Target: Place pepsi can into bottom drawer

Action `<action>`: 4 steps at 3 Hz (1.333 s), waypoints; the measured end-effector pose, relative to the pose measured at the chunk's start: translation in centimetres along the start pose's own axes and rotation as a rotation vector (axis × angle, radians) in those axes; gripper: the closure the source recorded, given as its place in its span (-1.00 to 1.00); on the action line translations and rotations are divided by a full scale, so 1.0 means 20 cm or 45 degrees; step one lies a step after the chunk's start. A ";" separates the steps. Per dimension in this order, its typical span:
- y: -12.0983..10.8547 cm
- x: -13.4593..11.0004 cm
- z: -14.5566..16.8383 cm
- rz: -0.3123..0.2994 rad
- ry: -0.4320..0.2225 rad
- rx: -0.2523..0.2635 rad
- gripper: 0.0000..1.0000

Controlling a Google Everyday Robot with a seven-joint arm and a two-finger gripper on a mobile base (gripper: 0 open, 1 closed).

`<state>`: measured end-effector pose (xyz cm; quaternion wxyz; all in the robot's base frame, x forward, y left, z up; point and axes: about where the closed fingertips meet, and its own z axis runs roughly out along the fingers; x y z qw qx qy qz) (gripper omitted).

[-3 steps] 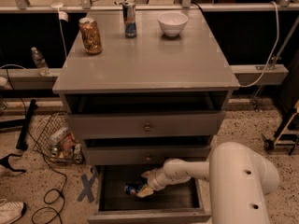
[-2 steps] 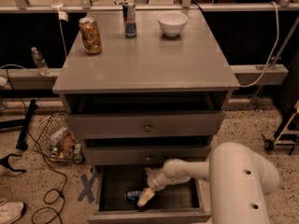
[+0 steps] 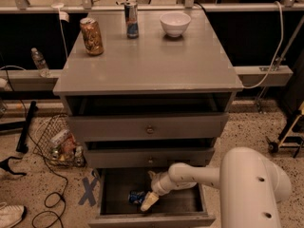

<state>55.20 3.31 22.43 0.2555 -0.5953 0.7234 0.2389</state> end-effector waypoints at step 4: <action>0.19 0.39 -0.73 0.279 0.050 0.372 -1.00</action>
Offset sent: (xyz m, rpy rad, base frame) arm -0.0410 -0.1282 0.0558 -0.0709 -0.0972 -0.3045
